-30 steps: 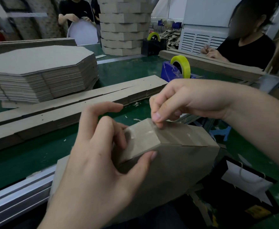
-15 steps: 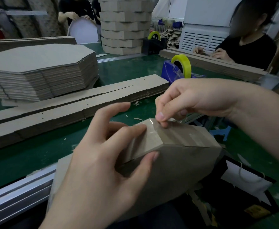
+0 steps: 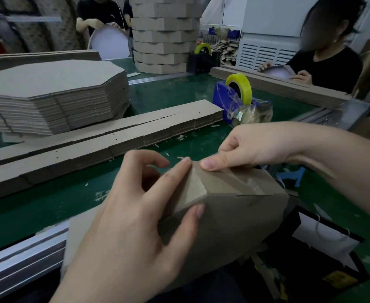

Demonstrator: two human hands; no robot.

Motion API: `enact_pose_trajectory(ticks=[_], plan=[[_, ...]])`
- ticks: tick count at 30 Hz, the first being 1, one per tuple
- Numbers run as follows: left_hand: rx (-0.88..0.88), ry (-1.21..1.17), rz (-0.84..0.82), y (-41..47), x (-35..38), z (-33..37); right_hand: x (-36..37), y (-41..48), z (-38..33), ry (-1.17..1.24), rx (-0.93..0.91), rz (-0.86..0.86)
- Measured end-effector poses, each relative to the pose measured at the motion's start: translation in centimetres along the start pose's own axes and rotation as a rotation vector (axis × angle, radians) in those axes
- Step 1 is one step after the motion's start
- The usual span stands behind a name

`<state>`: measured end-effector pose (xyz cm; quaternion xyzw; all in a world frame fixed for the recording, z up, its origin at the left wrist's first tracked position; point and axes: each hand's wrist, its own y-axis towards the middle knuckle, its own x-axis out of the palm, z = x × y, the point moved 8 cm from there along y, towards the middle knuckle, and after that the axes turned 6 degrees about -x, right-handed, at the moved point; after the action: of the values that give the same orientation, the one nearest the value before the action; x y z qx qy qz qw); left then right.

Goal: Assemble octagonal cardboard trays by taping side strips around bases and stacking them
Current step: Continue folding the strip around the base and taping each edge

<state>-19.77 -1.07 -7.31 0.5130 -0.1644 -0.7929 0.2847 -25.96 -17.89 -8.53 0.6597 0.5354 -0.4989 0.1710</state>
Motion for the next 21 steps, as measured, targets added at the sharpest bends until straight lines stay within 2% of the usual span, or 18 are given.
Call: enact_pose_trajectory(ticks=[5, 7, 10, 16, 18, 21], plan=[[-0.016, 0.006, 0.082, -0.3, -0.6, -0.3, -0.9, -1.5, 0.6, 0.176, -0.247, 0.222], [-0.037, -0.005, 0.134, -0.6, -1.0, -0.7, 0.4, -2.2, 1.2, 0.192, -0.296, 0.161], [-0.032, 0.01, 0.222, -1.3, -1.4, -0.7, 2.3, -2.8, 2.1, 0.028, -0.322, 0.089], [-0.059, 0.07, 0.319, -2.1, -2.8, -0.4, 2.9, -3.4, 3.0, 0.109, -0.319, 0.173], [-0.055, 0.099, 0.318, -1.6, -3.3, 0.4, 2.6, -3.8, 2.2, 0.099, -0.351, 0.202], [0.1, 0.304, 0.172, -0.1, -2.0, 3.1, 2.1, -3.7, 0.7, 0.031, -0.378, 0.243]])
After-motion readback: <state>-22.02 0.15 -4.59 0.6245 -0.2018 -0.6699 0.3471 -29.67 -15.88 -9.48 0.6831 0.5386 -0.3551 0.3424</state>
